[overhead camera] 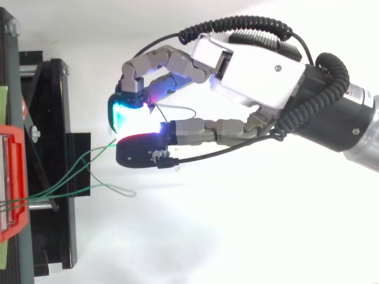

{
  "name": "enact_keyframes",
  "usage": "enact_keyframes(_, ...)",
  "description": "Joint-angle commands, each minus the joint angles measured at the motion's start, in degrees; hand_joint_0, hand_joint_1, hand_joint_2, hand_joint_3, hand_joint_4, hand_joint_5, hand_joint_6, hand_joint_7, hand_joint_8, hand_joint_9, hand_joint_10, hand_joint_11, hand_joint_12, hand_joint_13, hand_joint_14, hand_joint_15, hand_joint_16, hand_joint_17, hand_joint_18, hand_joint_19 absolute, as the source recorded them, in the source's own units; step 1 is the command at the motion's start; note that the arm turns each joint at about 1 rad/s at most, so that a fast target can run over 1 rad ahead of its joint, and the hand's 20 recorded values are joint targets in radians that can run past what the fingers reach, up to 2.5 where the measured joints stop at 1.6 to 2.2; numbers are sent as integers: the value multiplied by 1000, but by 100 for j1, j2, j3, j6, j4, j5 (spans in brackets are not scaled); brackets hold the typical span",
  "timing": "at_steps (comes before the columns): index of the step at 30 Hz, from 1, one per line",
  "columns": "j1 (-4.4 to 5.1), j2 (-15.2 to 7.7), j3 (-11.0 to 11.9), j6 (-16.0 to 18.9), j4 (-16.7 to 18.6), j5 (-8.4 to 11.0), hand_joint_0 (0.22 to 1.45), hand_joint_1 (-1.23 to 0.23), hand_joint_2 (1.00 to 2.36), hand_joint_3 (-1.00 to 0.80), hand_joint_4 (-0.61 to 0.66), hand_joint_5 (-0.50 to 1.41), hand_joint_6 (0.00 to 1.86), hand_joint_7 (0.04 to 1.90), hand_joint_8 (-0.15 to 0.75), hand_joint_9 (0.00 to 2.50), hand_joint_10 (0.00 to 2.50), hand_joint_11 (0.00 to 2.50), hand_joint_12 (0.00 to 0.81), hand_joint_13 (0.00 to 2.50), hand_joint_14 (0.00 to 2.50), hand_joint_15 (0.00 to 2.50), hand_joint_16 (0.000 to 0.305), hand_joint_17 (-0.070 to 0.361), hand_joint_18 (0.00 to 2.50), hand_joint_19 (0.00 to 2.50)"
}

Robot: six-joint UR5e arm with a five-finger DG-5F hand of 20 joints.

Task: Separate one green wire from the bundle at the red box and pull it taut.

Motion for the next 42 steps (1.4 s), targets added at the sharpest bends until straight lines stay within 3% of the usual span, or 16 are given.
enact_keyframes(1, 10, 2, -13, -50, 51, -2, 625, -778, 1026, -112, -171, -178, 859, 1117, 283, 913, 16, 569, 323, 812, 14, 378, 47, 105, 743, 319)
enact_keyframes(9, 54, 28, 154, 12, -125, 15, 623, -775, 1025, -109, -160, -178, 860, 1119, 285, 926, 16, 578, 320, 814, 14, 387, 46, 105, 748, 331)
enact_keyframes(15, 80, 239, 435, -23, -1048, 59, 622, -773, 1025, -107, -151, -178, 862, 1116, 288, 945, 15, 613, 318, 825, 16, 395, 46, 104, 755, 330)
enact_keyframes(16, 80, 239, 435, -23, -1048, 59, 621, -773, 1025, -104, -150, -178, 862, 1112, 289, 948, 15, 622, 319, 828, 14, 393, 46, 104, 755, 329)
enact_keyframes(22, 186, 397, 453, 64, -1470, 675, 620, -771, 1025, -102, -150, -178, 863, 1115, 290, 954, 15, 635, 322, 846, 15, 405, 46, 104, 760, 336)
enact_keyframes(24, 203, 397, 453, 196, -1514, 736, 619, -771, 1025, -98, -148, -178, 863, 1113, 290, 960, 17, 629, 321, 848, 15, 402, 46, 104, 761, 335)
enact_keyframes(30, 273, 388, 444, 1014, -1356, 745, 619, -770, 1025, -100, -146, -178, 864, 1111, 290, 969, 17, 635, 320, 852, 15, 411, 46, 104, 764, 335)
enact_keyframes(34, 300, 388, 374, 1145, -1285, 745, 619, -769, 1025, -101, -144, -178, 864, 1110, 293, 970, 15, 635, 319, 854, 15, 408, 46, 104, 764, 334)
enact_keyframes(38, 353, 388, 145, 1181, -1057, 736, 619, -768, 1025, -100, -139, -178, 865, 1106, 292, 968, 17, 643, 321, 856, 15, 412, 46, 104, 766, 337)
enact_keyframes(40, 388, 388, -75, 1181, -705, 710, 619, -768, 1025, -98, -137, -178, 865, 1114, 293, 970, 17, 639, 318, 856, 17, 415, 46, 104, 766, 342)
enact_keyframes(42, 397, 388, -154, 1181, -564, 710, 619, -768, 1025, -98, -144, -178, 865, 1109, 295, 971, 17, 634, 318, 856, 15, 410, 46, 104, 767, 342)
